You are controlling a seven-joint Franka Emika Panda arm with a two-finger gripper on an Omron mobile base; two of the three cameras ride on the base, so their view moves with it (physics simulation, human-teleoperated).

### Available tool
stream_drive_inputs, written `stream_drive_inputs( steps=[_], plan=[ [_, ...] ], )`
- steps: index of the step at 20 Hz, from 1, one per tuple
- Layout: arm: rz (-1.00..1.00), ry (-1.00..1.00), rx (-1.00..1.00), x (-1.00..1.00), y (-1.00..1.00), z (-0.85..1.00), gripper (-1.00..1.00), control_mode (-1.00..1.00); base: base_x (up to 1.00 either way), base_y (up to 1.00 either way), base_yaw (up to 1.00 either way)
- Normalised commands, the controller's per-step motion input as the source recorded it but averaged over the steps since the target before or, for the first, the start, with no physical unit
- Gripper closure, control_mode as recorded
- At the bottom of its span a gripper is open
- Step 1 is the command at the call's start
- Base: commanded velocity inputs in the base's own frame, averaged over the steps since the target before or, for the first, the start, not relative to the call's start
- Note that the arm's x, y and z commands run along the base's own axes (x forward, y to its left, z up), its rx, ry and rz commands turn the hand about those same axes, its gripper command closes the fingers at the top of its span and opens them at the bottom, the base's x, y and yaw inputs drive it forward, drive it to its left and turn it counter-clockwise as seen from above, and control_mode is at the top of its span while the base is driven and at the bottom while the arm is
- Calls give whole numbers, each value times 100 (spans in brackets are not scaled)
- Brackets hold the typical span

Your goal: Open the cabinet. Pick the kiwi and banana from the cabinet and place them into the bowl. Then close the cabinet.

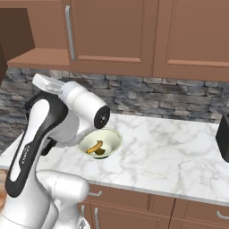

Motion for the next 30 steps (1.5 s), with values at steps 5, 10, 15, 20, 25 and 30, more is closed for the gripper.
stream_drive_inputs(
  steps=[5, 10, 15, 20, 25, 30],
  plan=[
    [1, 0, -1, -94, 26, 7, -100, -100, 0, 0, 0],
    [0, -1, -2, -72, 23, 6, -100, -100, 0, 0, 0],
    [0, -5, -4, -52, 27, 4, -100, -100, 0, 0, 0],
    [0, -5, -5, -46, 32, 0, -100, -100, 0, 0, 0],
    [0, -8, -7, -34, 44, 0, -100, -100, 0, 0, 0],
    [-5, -8, -6, -12, 46, 0, -100, -100, 0, 0, 0]
  ],
)
